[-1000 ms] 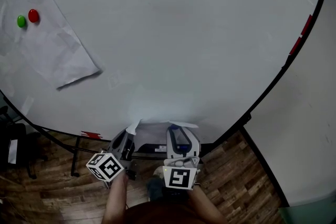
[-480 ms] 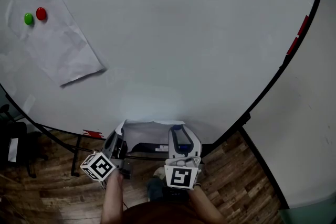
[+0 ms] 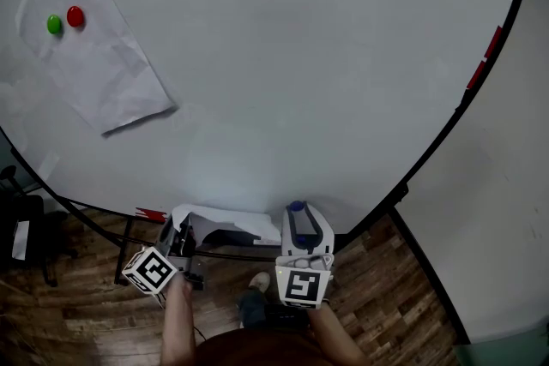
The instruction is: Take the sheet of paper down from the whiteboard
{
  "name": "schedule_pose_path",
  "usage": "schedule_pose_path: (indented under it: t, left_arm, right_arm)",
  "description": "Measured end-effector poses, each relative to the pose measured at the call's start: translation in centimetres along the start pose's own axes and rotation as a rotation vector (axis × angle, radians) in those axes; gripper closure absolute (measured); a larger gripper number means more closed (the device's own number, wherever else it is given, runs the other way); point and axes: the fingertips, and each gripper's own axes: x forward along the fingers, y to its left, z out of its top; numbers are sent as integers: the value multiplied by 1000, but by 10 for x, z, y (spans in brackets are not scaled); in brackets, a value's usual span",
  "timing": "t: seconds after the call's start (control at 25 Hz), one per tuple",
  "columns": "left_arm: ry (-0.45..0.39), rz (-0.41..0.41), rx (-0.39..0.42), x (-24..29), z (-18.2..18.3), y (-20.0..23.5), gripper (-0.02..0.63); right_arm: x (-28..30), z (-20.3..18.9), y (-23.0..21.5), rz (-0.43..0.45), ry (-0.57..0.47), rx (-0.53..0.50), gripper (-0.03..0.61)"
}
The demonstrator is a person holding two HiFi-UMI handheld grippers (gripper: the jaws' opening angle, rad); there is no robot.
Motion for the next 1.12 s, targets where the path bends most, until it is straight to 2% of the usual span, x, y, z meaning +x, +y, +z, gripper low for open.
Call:
schedule_pose_path:
  t: [0.16, 0.56, 1.12]
  left_arm:
    - [-7, 29, 48, -8, 6, 2, 591]
    - [-3, 30, 41, -11, 5, 1, 591]
    - [-7, 33, 44, -8, 5, 1, 591]
  right_arm:
    - [-2, -1, -2, -4, 6, 41, 443]
    - [-9, -4, -4, -7, 50, 36, 443]
    - [-5, -6, -3, 3, 38, 16, 443]
